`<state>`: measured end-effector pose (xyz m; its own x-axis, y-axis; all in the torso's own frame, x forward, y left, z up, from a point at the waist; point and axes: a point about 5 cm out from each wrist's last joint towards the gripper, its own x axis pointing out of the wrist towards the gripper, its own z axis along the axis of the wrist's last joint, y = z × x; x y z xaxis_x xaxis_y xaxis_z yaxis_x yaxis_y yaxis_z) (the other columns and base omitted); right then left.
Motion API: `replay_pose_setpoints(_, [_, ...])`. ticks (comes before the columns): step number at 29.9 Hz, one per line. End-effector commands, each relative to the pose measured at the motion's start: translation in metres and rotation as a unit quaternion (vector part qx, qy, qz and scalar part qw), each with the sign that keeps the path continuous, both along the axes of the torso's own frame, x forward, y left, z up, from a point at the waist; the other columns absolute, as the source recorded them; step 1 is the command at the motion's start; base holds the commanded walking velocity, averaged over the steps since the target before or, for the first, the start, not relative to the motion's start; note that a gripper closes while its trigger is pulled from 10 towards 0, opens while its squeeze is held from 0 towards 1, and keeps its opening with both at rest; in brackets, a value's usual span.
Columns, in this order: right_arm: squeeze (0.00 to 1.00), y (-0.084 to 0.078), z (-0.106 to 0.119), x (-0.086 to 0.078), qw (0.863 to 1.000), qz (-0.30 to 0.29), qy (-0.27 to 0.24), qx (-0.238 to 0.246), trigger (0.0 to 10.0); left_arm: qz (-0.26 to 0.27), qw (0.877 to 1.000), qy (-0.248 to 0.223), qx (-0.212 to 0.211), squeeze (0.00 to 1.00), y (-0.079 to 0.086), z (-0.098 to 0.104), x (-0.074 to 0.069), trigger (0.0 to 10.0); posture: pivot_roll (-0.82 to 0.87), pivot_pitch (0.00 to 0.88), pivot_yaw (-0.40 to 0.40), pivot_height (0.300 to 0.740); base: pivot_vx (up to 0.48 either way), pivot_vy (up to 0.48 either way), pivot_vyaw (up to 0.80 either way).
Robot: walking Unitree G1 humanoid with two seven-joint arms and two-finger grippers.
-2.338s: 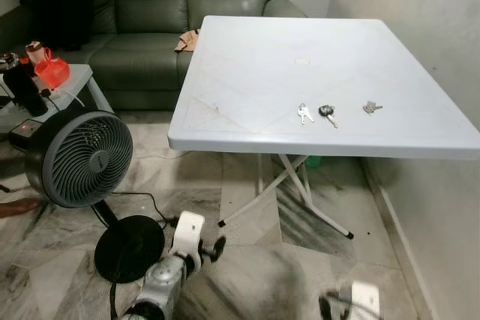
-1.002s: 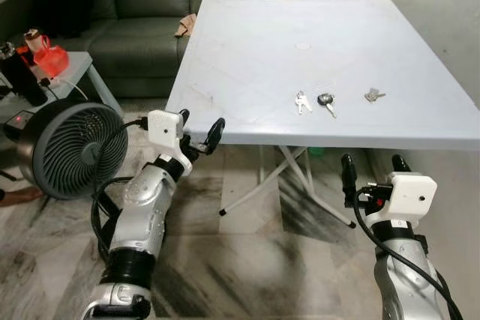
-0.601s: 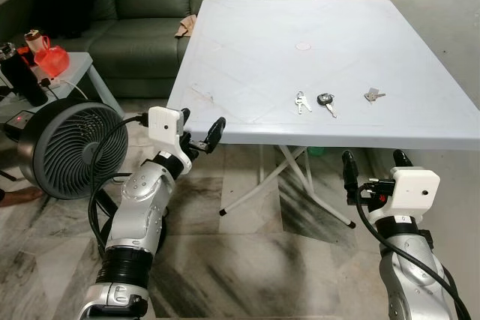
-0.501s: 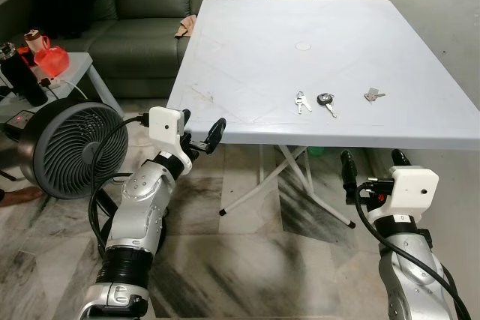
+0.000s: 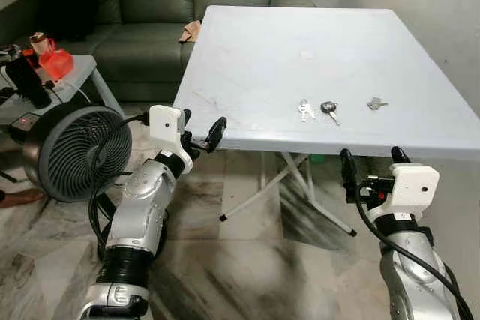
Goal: Hang keys on a hook
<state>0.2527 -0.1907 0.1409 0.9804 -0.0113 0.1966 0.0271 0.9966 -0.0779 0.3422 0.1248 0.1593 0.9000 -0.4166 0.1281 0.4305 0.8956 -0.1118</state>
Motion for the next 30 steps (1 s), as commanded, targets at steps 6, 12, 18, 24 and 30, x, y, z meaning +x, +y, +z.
replay_pose_setpoints(6, [0.0, 0.0029, 0.0049, 0.0001, 1.0, 0.009, -0.005, -0.001, 10.0, -0.005, 1.0, -0.01, 0.004, 0.0, -0.0038, 0.0089, 0.0025, 10.0, -0.13, 0.056, 0.047, 0.74, 0.257, 0.0, 0.0])
replay_pose_setpoints(12, [0.0, 0.0033, 0.0053, 0.0004, 1.0, 0.01, -0.005, 0.0, 10.0, -0.005, 1.0, -0.01, 0.003, 0.0, -0.0038, 0.0095, 0.0029, 10.0, -0.12, 0.055, 0.048, 0.74, 0.256, 0.0, 0.0])
replay_pose_setpoints(18, [0.0, 0.0042, 0.0053, 0.0009, 1.0, 0.012, -0.005, 0.0, 10.0, -0.006, 1.0, -0.009, 0.004, 0.0, -0.0042, 0.0099, 0.0032, 10.0, -0.12, 0.051, 0.05, 0.74, 0.257, 0.0, 0.0])
replay_pose_setpoints(24, [0.0, 0.0051, 0.0051, 0.0008, 1.0, 0.015, -0.004, -0.001, 10.0, -0.008, 1.0, -0.01, 0.004, 0.0, -0.0055, 0.0103, 0.0033, 10.0, -0.12, 0.046, 0.047, 0.74, 0.257, 0.0, 0.0])
replay_pose_setpoints(30, [0.0, 0.0062, 0.0052, 0.0016, 1.0, 0.019, -0.004, -0.002, 10.0, -0.011, 1.0, -0.011, 0.003, 0.0, -0.007, 0.0113, 0.0039, 10.0, -0.12, 0.037, 0.045, 0.74, 0.256, 0.0, 0.0])
